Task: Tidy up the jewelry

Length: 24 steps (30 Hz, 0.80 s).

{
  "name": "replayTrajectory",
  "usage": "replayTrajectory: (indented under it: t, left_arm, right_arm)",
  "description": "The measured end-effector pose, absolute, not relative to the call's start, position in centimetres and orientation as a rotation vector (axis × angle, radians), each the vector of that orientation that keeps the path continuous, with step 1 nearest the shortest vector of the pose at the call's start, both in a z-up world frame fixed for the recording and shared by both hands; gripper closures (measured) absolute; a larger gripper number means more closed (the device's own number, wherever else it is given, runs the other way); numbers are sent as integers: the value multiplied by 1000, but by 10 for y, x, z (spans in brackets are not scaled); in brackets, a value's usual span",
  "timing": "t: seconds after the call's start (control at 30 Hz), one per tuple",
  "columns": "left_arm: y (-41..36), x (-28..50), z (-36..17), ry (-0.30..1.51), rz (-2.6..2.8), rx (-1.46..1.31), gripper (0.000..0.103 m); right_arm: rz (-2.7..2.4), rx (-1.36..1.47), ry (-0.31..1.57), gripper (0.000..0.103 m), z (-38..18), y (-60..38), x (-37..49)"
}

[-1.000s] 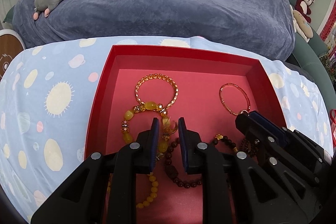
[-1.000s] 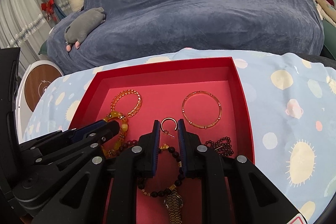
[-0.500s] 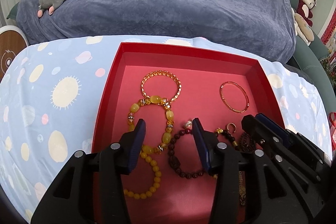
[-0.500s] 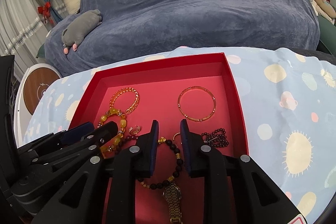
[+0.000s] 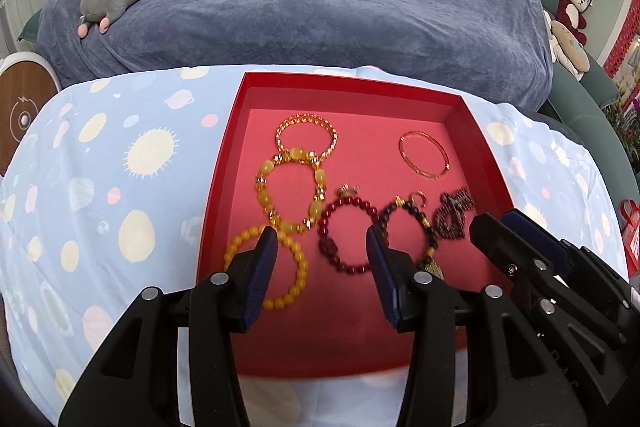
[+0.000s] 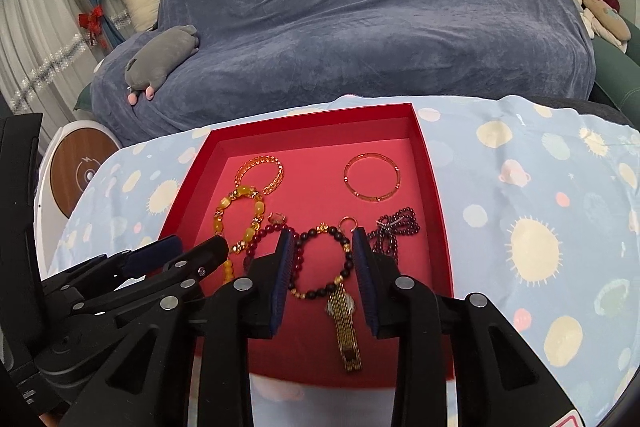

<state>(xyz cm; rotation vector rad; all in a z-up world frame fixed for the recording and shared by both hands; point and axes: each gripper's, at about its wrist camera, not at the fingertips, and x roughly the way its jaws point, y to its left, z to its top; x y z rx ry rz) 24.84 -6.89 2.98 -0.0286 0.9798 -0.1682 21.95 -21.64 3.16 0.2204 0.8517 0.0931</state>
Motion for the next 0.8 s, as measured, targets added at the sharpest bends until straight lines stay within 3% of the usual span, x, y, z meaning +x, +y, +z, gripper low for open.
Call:
replayTrajectory:
  t: [0.37,0.5,0.8]
  left_arm:
    - [-70,202,42,980,-184,-17,58]
    - [-68,188,46,972,-172,-20,47]
    - [-61,166,48,980,-161,-34,41]
  right_arm:
    - [48,225,846,72,42,-218,171]
    - [29,229,846,72,44,-220,158]
    - [14,229,841,60,47,-224,134]
